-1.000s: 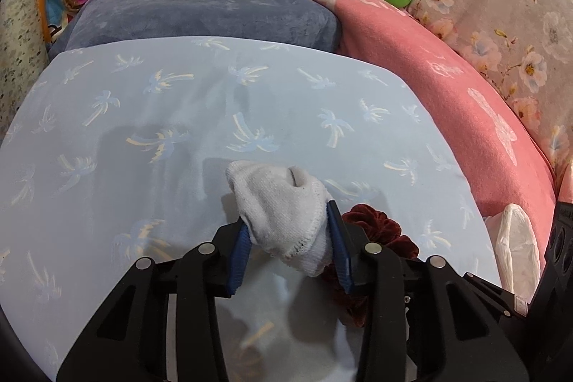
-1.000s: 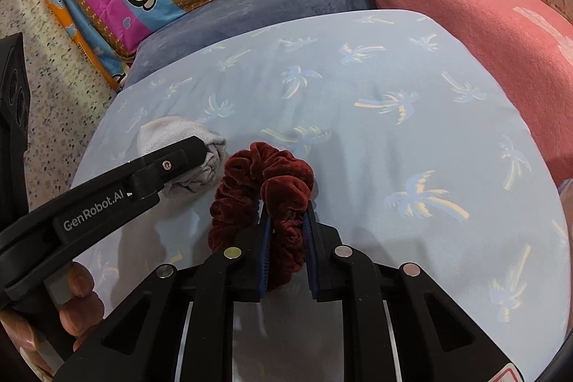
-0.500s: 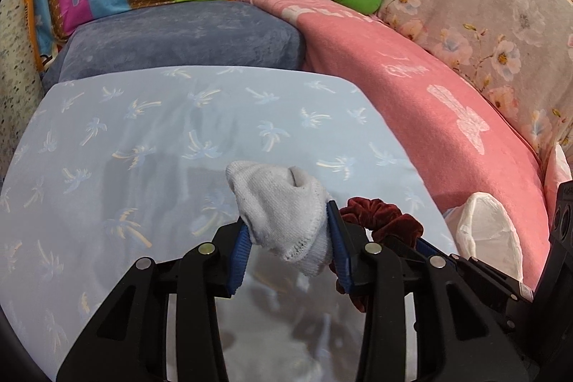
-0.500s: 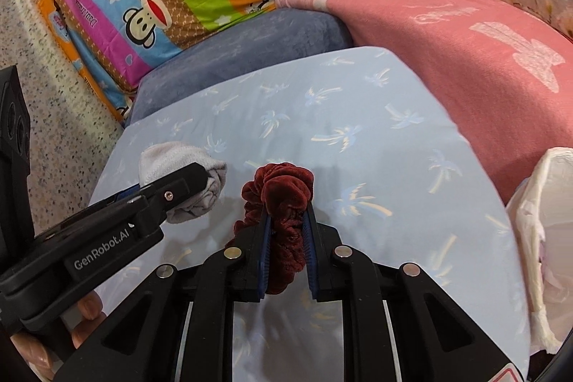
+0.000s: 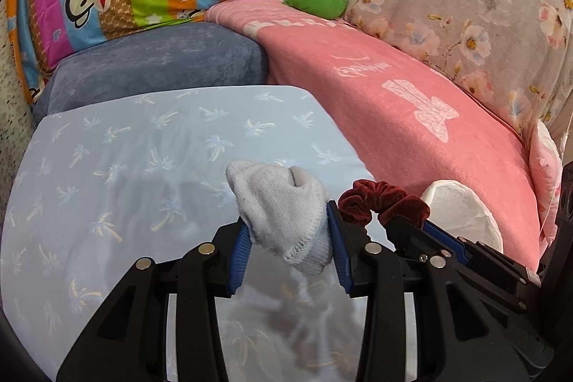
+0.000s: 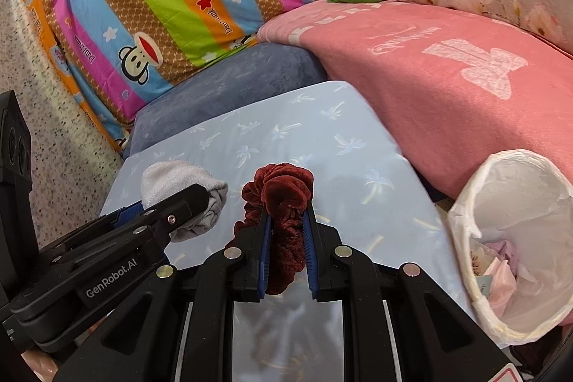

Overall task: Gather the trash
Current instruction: 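Carry the white sock and red scrunchie over the white bin with both grippers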

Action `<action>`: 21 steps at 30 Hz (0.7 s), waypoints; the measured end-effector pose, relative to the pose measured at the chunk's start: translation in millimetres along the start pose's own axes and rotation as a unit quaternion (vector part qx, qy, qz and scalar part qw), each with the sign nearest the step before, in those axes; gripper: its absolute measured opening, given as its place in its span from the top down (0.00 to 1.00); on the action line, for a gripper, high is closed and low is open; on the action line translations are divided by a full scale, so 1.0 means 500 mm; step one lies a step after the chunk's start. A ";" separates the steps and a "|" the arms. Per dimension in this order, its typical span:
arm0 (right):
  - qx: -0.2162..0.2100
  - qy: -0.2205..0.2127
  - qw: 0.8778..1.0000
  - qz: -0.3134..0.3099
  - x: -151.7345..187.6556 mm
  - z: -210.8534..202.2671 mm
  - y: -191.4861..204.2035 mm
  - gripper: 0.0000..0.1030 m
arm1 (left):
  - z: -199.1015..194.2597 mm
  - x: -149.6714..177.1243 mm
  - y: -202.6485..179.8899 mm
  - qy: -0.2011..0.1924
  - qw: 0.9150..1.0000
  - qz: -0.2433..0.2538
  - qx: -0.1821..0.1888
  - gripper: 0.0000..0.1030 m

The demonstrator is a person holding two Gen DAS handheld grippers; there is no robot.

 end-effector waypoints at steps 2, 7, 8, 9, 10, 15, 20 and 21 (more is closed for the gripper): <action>0.002 -0.005 1.000 0.004 -0.005 -0.015 -0.014 0.85 | -0.005 0.001 -0.015 -0.002 1.000 0.006 0.002 0.63; 0.008 -0.020 1.000 0.013 -0.017 -0.052 -0.049 0.85 | -0.016 0.002 -0.056 -0.006 1.000 0.022 0.007 0.63; 0.010 -0.023 1.000 0.015 -0.017 -0.061 -0.056 0.85 | -0.018 0.002 -0.064 -0.006 1.000 0.025 0.008 0.63; 0.011 -0.025 0.999 0.017 -0.020 -0.066 -0.062 0.85 | -0.020 0.002 -0.071 -0.007 1.000 0.027 0.009 0.63; 0.012 -0.028 0.999 0.019 -0.021 -0.074 -0.071 0.85 | -0.022 0.003 -0.081 -0.008 0.999 0.031 0.011 0.63; 0.018 -0.039 0.999 0.028 -0.028 -0.105 -0.107 0.85 | -0.028 0.006 -0.122 -0.009 0.999 0.047 0.018 0.63; 0.027 -0.050 0.998 0.038 -0.032 -0.135 -0.145 0.85 | -0.031 0.013 -0.168 -0.008 0.997 0.066 0.028 0.63; 0.028 -0.051 0.998 0.039 -0.032 -0.140 -0.152 0.85 | -0.032 0.015 -0.178 -0.008 0.997 0.070 0.030 0.62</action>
Point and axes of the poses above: each gripper's, at about its wrist camera, not at the fingertips, and z roughly the way its jaws point, y to its left, x to its underside, the point moved 5 cm from there along z, roughly the way its jaws point, and after that the axes turned 8 degrees about -y, right-handed, at the moved point
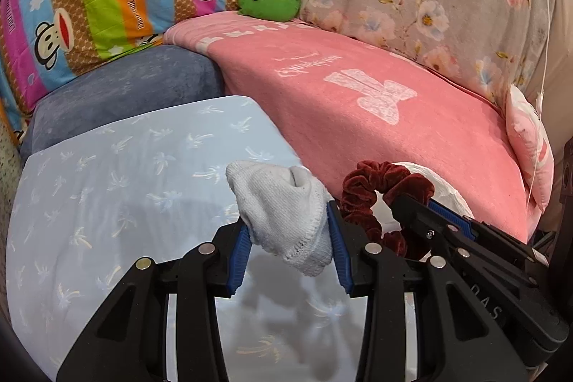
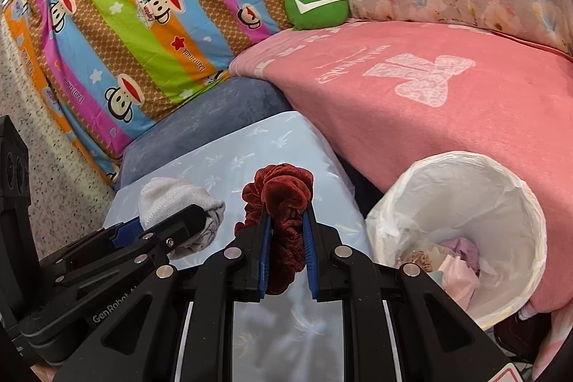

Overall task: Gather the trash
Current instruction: 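Carry the white sock and red scrunchie over the white bin with both grippers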

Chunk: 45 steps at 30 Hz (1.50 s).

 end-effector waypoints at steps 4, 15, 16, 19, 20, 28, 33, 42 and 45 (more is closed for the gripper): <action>0.007 -0.007 1.000 0.007 -0.005 -0.019 -0.035 0.85 | 0.001 0.000 -0.033 0.001 1.000 0.013 0.007 0.62; 0.029 -0.023 0.999 0.030 -0.014 -0.059 -0.122 0.85 | 0.019 0.004 -0.118 0.011 0.999 0.046 0.024 0.62; 0.031 -0.024 0.999 0.033 -0.014 -0.063 -0.132 0.85 | 0.021 0.004 -0.127 0.013 0.998 0.050 0.026 0.62; 0.037 -0.028 0.998 0.039 -0.016 -0.071 -0.154 0.85 | 0.025 0.005 -0.145 0.015 0.998 0.056 0.030 0.62; 0.039 -0.029 0.998 0.041 -0.017 -0.074 -0.162 0.85 | 0.028 0.005 -0.153 0.017 0.998 0.059 0.032 0.62; 0.057 -0.036 0.996 0.056 -0.023 -0.091 -0.225 0.85 | 0.047 0.008 -0.200 0.027 0.996 0.076 0.045 0.61; 0.068 -0.037 0.995 0.060 -0.025 -0.095 -0.259 0.85 | 0.065 0.009 -0.228 0.034 0.994 0.085 0.056 0.60; 0.082 -0.039 0.994 0.066 -0.030 -0.091 -0.301 0.84 | 0.094 0.013 -0.261 0.043 0.992 0.101 0.065 0.57; 0.086 -0.040 0.993 0.065 -0.033 -0.089 -0.308 0.83 | 0.101 0.013 -0.267 0.044 0.992 0.104 0.065 0.54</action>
Point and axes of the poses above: each gripper's, at about its wrist camera, not at the fingertips, and z roughly the way its jaws point, y to its left, x to its underside, the point moved 5 cm from there along z, roughly the way its jaws point, and after that the axes turned 8 degrees about -y, right-handed, at the moved point
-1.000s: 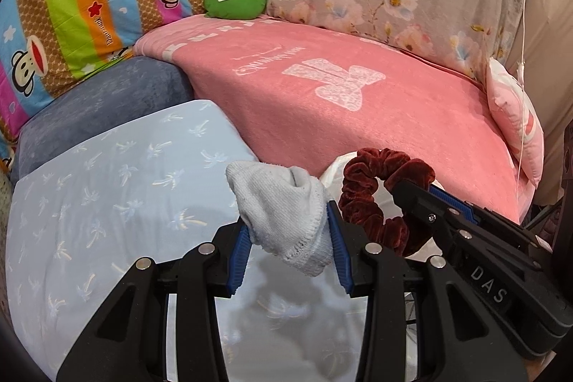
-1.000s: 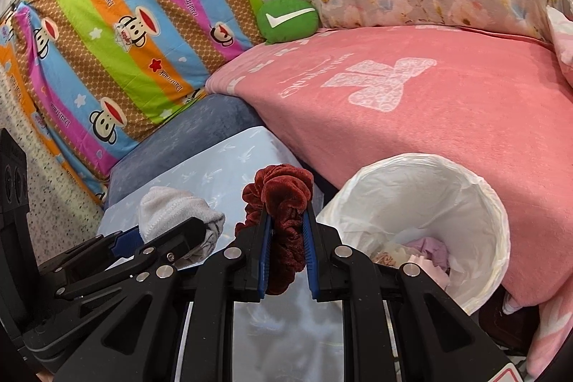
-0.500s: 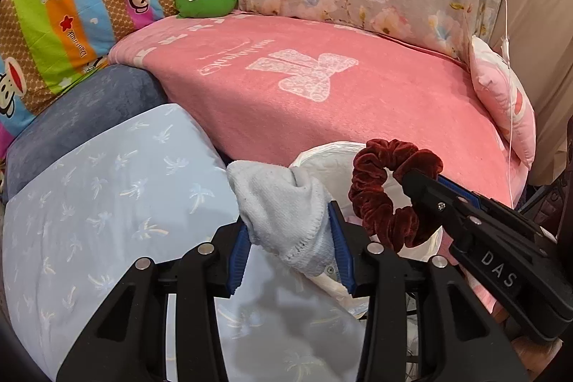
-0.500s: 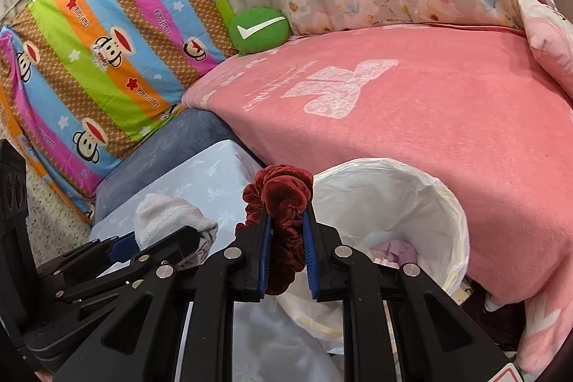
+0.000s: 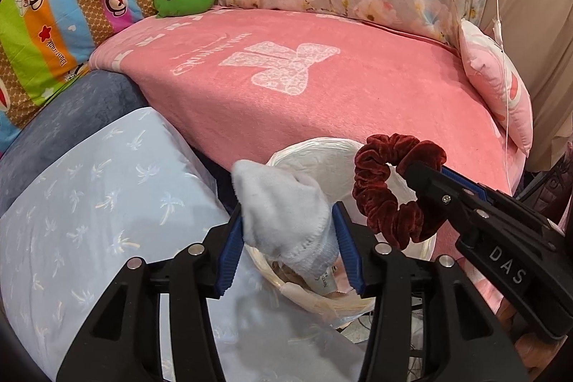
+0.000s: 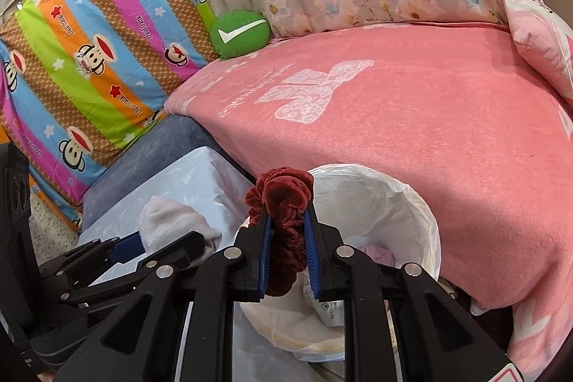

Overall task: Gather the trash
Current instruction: 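Carry the white sock and red scrunchie over the white bin with both grippers, then open both grippers to drop the sock and scrunchie into the bin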

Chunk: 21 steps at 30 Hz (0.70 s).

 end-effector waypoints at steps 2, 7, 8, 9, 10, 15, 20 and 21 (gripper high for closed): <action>0.003 -0.001 1.000 -0.001 -0.003 0.002 -0.003 0.82 | 0.004 -0.003 -0.003 -0.002 1.000 0.001 0.000 0.49; 0.008 -0.004 1.000 -0.001 -0.011 0.007 -0.013 0.80 | 0.010 -0.008 -0.007 -0.007 1.000 0.003 -0.002 0.40; 0.009 -0.004 1.000 -0.002 -0.013 0.008 -0.014 0.80 | 0.011 -0.009 -0.007 -0.007 1.000 0.002 -0.003 0.38; 0.011 -0.006 1.000 -0.002 -0.014 0.008 -0.015 0.80 | 0.012 -0.009 -0.007 -0.007 1.000 0.002 -0.004 0.36; 0.012 -0.007 1.000 -0.003 -0.015 0.008 -0.016 0.80 | 0.013 -0.009 -0.007 -0.008 1.000 0.000 -0.007 0.33; 0.013 -0.008 1.000 -0.004 -0.019 0.009 -0.018 0.79 | 0.015 -0.008 -0.002 -0.008 1.000 -0.004 -0.012 0.30; 0.013 -0.012 1.000 -0.010 -0.022 0.008 -0.012 0.75 | 0.012 -0.005 0.012 -0.008 1.000 -0.012 -0.018 0.27; 0.012 -0.012 1.000 -0.012 -0.023 0.007 -0.011 0.75 | 0.011 -0.005 0.013 -0.009 1.000 -0.014 -0.019 0.27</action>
Point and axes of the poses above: each gripper's, at about its wrist camera, not at the fingertips, and z roughly the way its jaws point, y to its left, x to its underside, the point moved 5 cm from there along z, roughly the way its jaws point, and after that the axes turned 8 degrees about -y, right-handed, at the moved point
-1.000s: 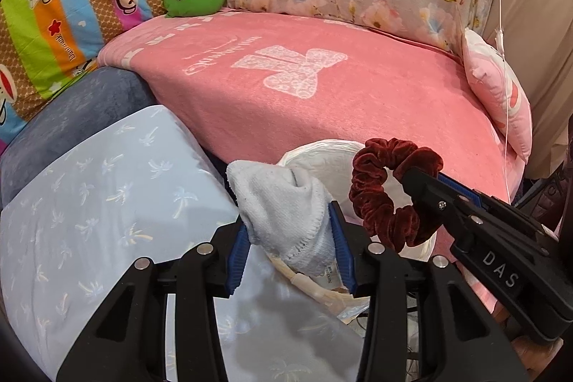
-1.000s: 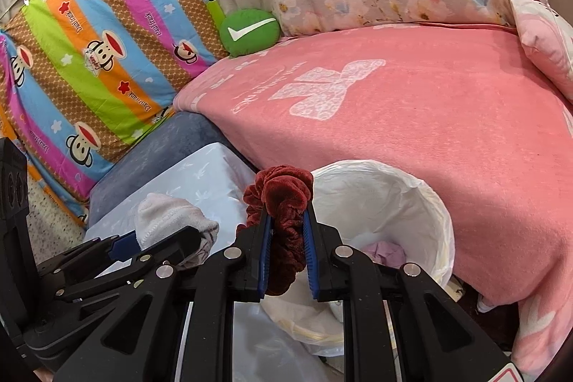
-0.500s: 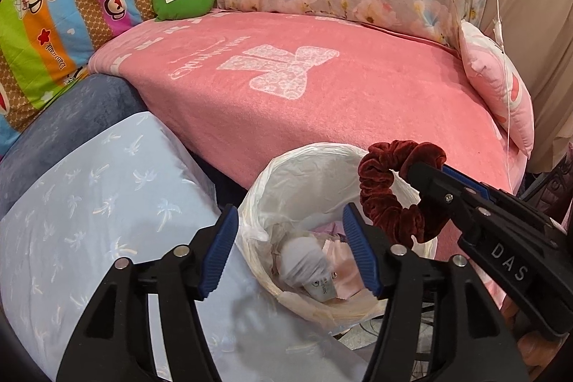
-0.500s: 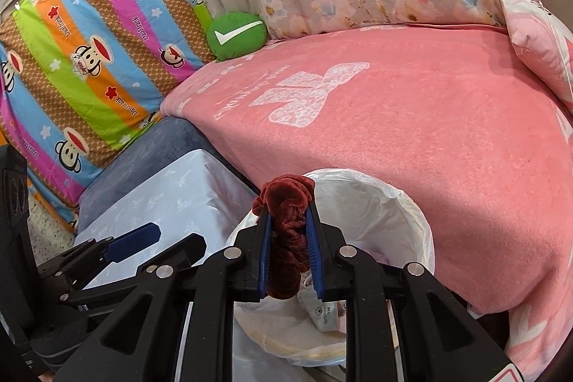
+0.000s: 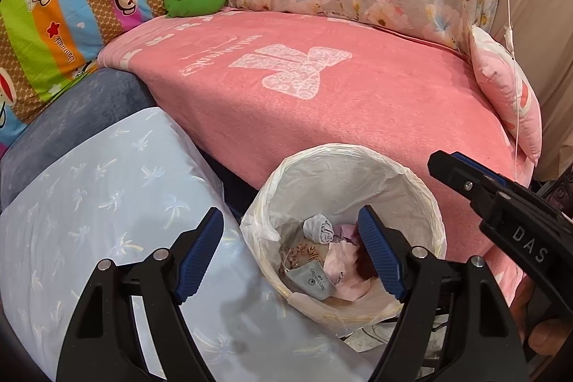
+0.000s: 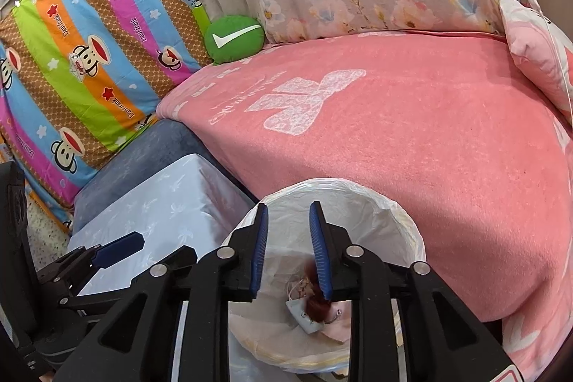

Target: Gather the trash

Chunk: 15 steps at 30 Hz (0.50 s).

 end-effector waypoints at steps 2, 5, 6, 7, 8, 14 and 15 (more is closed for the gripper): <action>-0.001 0.001 1.000 -0.002 0.000 0.000 0.002 0.74 | -0.005 0.002 0.007 -0.002 1.000 -0.004 -0.003 0.26; -0.003 0.002 1.000 -0.005 0.002 -0.002 0.005 0.74 | -0.009 0.005 0.016 -0.003 1.000 -0.006 -0.007 0.26; -0.003 0.003 1.000 -0.006 0.003 -0.003 0.007 0.74 | -0.010 0.006 0.019 -0.003 1.000 -0.007 -0.008 0.26; -0.004 0.004 1.000 -0.008 0.005 -0.003 0.007 0.74 | -0.012 0.007 0.021 -0.004 1.000 -0.009 -0.009 0.26; -0.005 0.005 1.000 -0.010 0.006 -0.003 0.007 0.74 | -0.014 0.009 0.024 -0.004 1.000 -0.010 -0.010 0.26; -0.009 0.018 1.000 -0.022 0.022 -0.005 0.020 0.74 | -0.024 0.019 0.037 -0.004 1.000 -0.015 -0.018 0.26; -0.010 0.021 0.999 -0.026 0.027 -0.006 0.023 0.74 | -0.027 0.021 0.040 -0.005 1.000 -0.016 -0.021 0.26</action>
Point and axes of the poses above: each gripper's, at about its wrist camera, not at the fingertips, and z roughly the way its jaws point, y to its left, x to its underside, the point moved 5 cm from there along z, roughly the way its jaws point, and after that the axes turned 8 degrees about -y, right-handed, at the moved point
